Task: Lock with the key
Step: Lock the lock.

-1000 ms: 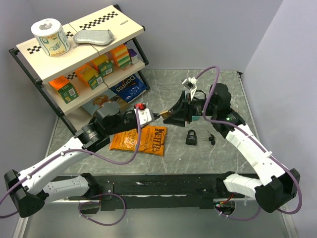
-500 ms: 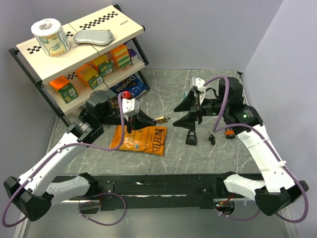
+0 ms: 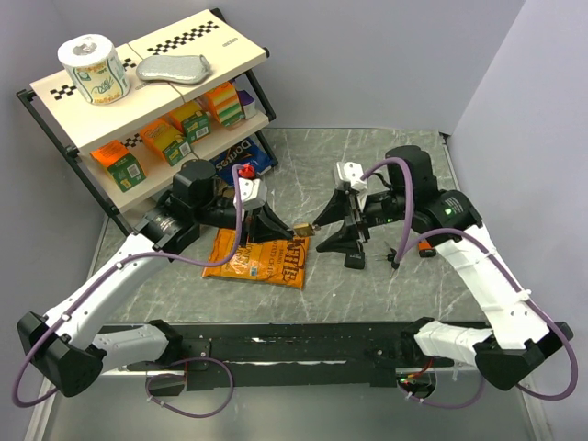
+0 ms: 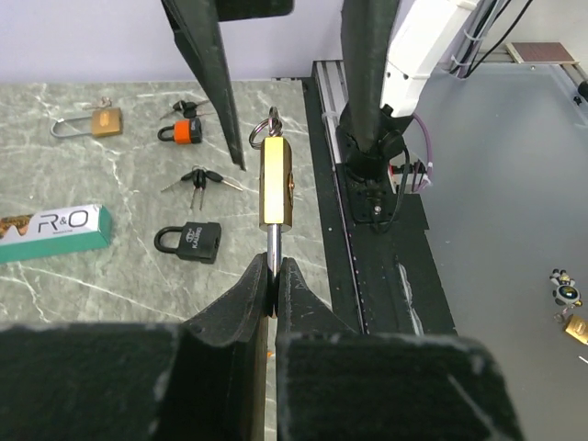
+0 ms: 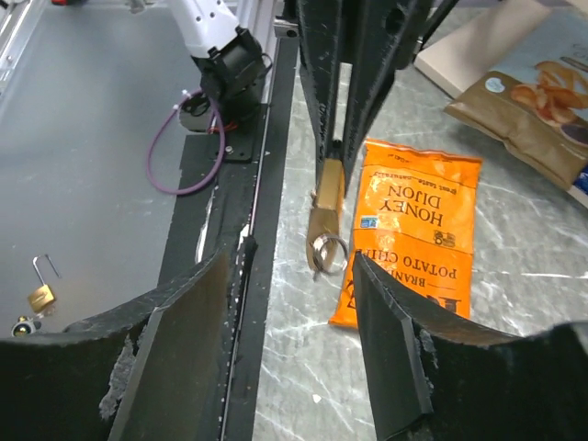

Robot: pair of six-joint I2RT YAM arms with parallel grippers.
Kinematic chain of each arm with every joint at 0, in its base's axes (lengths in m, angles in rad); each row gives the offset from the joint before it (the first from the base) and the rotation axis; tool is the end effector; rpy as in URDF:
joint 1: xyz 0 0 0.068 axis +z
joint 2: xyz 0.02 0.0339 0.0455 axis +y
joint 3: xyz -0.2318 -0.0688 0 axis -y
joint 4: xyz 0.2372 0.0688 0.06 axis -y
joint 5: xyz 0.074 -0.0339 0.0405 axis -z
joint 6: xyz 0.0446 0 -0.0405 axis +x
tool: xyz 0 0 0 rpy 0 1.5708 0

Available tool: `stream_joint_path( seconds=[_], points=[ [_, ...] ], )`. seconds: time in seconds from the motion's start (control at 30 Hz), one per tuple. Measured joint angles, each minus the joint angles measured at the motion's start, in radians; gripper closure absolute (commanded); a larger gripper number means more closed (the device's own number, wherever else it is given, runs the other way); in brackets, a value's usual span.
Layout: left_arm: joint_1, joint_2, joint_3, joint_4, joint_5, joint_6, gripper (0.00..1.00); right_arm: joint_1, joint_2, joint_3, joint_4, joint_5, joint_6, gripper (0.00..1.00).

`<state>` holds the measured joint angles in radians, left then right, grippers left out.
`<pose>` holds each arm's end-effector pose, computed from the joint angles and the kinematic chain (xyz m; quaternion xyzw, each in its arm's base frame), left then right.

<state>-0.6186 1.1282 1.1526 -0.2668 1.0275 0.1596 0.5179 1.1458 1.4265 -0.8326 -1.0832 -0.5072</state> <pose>0.1820 -0.1764 0.3654 0.5404 0.5196 -0.4990 0.4347 0.1686 0.1414 0.3983 -0.5860 0.5287 0.4523 0.4155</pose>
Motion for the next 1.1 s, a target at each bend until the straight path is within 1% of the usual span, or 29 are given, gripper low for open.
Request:
stream_joint_path(
  seconds=[0.03,0.1,0.13,0.2,0.3,0.33,0.4,0.43,0.5,0.53,0.6,0.63,0.83,1.1],
  points=[
    [0.000,0.003,0.001,-0.001,0.000,-0.002,0.99,0.006,0.004,0.000,0.000,0.002,0.000,0.42],
    [0.001,0.005,0.002,-0.001,0.000,-0.008,0.99,0.014,0.014,0.001,0.001,0.003,0.001,0.46],
    [0.001,0.005,0.004,-0.002,0.001,-0.010,0.99,0.016,0.020,0.002,0.001,0.005,0.003,0.50],
    [0.001,0.006,0.008,-0.001,0.003,-0.016,0.99,0.016,0.031,0.002,0.003,0.008,0.009,0.53],
    [0.002,0.007,0.010,0.000,0.005,-0.024,0.99,0.017,0.040,0.002,0.013,0.013,0.021,0.61],
    [0.001,0.007,0.010,0.000,0.005,-0.026,0.99,0.017,0.040,0.002,0.016,0.014,0.026,0.66],
    [0.002,0.007,0.010,0.001,0.008,-0.027,0.99,0.021,0.040,0.002,0.023,0.017,0.030,0.72],
    [0.002,0.007,0.010,0.002,0.008,-0.027,0.99,0.023,0.041,0.002,0.026,0.017,0.035,0.76],
    [0.002,0.008,0.010,0.007,0.016,-0.031,0.99,0.025,0.043,0.002,0.032,0.018,0.039,0.80],
    [0.002,0.008,0.010,0.008,0.018,-0.033,0.99,0.025,0.043,0.002,0.032,0.018,0.041,0.84],
    [0.004,0.008,0.010,0.007,0.022,-0.040,0.99,0.026,0.045,0.002,0.034,0.021,0.047,0.87],
    [0.005,0.008,0.010,0.007,0.023,-0.043,0.99,0.027,0.047,0.002,0.035,0.022,0.047,0.91],
    [0.010,0.013,0.010,0.019,0.034,-0.082,0.99,0.041,0.050,0.002,0.052,0.043,0.053,1.00],
    [0.021,0.017,0.007,0.063,0.042,-0.155,0.99,0.053,0.057,0.002,0.078,0.061,0.079,1.00]
  ],
)
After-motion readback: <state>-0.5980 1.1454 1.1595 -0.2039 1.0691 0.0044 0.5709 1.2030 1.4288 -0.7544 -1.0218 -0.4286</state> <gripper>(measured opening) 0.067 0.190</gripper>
